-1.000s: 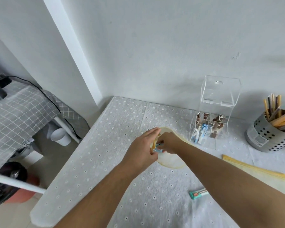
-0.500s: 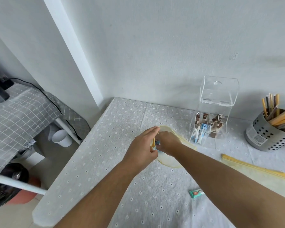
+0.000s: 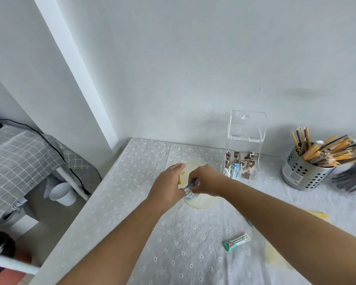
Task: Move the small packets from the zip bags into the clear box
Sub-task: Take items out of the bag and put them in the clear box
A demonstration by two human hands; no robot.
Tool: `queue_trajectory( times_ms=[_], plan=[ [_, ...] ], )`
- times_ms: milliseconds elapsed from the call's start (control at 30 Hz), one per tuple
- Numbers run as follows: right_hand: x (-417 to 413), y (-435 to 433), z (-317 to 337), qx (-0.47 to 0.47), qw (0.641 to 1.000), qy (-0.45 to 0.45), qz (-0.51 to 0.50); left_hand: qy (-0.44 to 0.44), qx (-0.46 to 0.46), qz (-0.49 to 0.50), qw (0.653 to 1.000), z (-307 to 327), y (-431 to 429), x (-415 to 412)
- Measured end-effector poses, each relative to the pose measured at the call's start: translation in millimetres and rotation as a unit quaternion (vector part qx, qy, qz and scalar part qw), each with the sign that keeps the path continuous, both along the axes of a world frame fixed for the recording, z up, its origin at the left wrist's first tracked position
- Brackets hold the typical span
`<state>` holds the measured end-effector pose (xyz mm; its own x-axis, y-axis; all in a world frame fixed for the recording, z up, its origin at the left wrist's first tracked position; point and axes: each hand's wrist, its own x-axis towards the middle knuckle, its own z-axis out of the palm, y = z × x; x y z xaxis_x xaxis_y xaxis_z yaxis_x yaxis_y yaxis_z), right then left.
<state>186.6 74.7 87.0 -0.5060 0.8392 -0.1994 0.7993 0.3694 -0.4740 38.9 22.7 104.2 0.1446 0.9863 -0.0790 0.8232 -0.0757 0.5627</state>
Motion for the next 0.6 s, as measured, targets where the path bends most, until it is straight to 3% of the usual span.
queue_trajectory(
  times_ms=[233,433,600],
  plan=[
    [48,4,51,-0.076,0.991,0.086,-0.075,0.016,-0.008,0.002,1.0,1,1,3],
    [97,26,84,-0.037,0.981,0.101,-0.163,0.013,-0.01,0.011,1.0,2,4,2],
    [116,45,77,0.067,0.971,0.062,-0.22,0.005,-0.011,0.02,1.0,1,7,3]
  ],
)
